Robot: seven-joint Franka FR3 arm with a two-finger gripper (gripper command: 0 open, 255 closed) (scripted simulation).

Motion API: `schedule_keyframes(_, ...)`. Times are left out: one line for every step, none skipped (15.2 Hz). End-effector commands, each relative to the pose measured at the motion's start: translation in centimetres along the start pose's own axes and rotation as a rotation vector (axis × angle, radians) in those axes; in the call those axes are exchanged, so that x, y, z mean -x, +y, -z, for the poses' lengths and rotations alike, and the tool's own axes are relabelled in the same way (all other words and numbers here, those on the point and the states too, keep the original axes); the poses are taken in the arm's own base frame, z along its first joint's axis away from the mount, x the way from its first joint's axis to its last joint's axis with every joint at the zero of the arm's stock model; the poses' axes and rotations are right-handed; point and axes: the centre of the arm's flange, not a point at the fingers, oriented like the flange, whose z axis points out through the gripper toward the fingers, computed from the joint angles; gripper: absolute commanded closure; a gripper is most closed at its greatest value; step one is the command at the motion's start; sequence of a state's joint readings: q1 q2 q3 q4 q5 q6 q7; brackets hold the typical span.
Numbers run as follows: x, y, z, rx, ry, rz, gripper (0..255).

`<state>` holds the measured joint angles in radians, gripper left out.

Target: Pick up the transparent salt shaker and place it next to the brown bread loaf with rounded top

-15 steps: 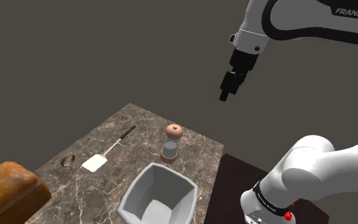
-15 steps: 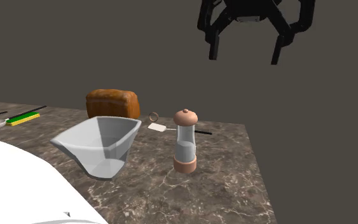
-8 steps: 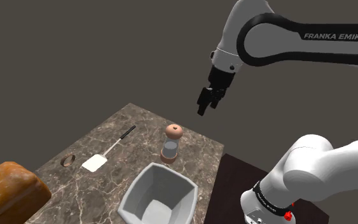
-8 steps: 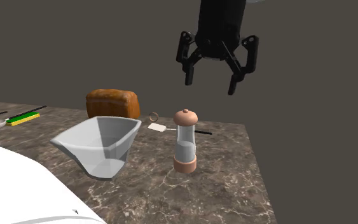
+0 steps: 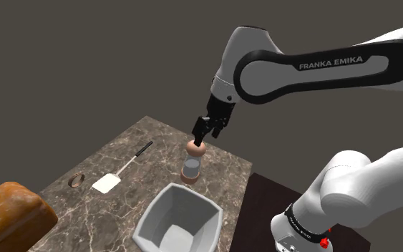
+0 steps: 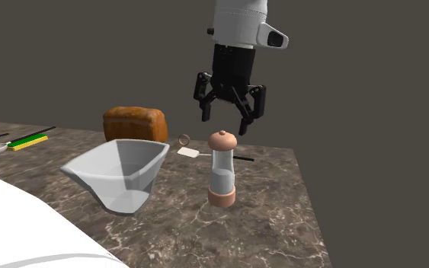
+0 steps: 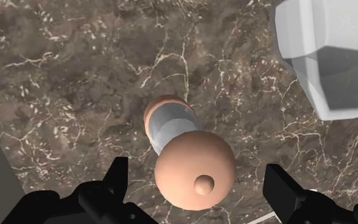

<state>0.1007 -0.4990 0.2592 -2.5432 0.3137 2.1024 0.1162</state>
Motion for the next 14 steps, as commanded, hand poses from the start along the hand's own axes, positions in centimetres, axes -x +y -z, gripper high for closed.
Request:
schedule_keyframes(-0.3,-0.5,-1.3,-0.007,0.006,-0.004,0)
schedule_keyframes(-0.3,-0.5,-1.8,-0.007,0.006,-0.004,0)
schedule_keyframes(-0.3,-0.5,-2.4,-0.007,0.006,-0.004,0)
schedule_keyframes(-0.3,-0.5,-2.9,-0.007,0.006,-0.004,0)
schedule_keyframes(-0.3,-0.5,-3.4,-0.007,0.006,-0.004,0)
schedule_keyframes(-0.3,-0.5,-4.0,-0.007,0.006,-0.004,0)
schedule_keyframes(-0.3,-0.5,-4.5,-0.007,0.006,-0.004,0)
schedule_keyframes(-0.3,-0.5,-4.8,-0.007,0.006,-0.004,0)
schedule_keyframes(-0.3,-0.5,-4.8,-0.007,0.006,-0.004,0)
schedule_keyframes(-0.3,-0.5,-4.8,-0.007,0.006,-0.004,0)
schedule_keyframes(-0.3,-0.5,-4.8,-0.007,0.006,-0.004,0)
schedule_keyframes(-0.3,-0.5,-4.8,-0.007,0.006,-0.004,0)
schedule_keyframes(-0.3,-0.5,-4.8,-0.007,0.006,-0.004,0)
schedule_keyframes(-0.3,-0.5,-4.8,-0.007,0.006,-0.004,0)
